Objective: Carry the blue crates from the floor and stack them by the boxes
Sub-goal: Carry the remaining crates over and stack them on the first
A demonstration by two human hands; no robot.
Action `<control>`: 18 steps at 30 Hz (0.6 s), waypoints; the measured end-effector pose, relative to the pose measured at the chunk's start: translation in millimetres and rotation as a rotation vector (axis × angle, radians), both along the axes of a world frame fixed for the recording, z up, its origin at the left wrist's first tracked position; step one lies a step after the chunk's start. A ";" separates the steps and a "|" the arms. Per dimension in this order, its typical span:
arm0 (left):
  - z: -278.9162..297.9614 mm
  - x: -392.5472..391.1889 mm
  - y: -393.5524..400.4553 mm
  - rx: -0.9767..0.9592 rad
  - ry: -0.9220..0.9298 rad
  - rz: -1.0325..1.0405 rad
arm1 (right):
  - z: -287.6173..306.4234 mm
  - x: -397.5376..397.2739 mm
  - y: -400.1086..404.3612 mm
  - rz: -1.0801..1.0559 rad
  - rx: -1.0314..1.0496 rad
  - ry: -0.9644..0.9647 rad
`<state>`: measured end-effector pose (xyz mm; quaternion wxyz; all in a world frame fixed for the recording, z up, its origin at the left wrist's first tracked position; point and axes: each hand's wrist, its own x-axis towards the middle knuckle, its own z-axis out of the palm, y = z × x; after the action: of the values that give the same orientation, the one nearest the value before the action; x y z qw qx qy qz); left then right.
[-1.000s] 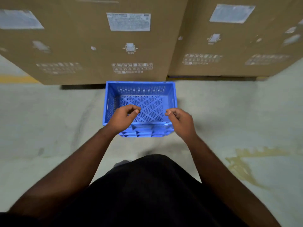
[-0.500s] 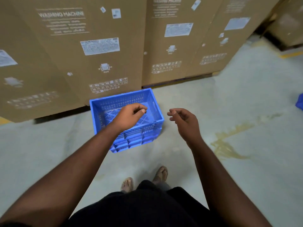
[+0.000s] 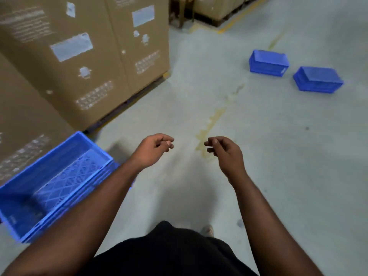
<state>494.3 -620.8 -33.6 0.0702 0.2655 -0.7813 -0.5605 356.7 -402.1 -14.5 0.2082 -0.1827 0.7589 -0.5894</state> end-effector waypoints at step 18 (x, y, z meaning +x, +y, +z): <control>-8.7 -454.6 210.2 0.101 -0.040 -0.383 | 7.5 -370.5 208.0 -0.400 0.025 -0.072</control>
<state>39.7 -410.6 -42.3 -0.0668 0.1263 -0.7898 -0.5965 -13.9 -194.1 -7.0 0.1165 -0.0045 0.7794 -0.6156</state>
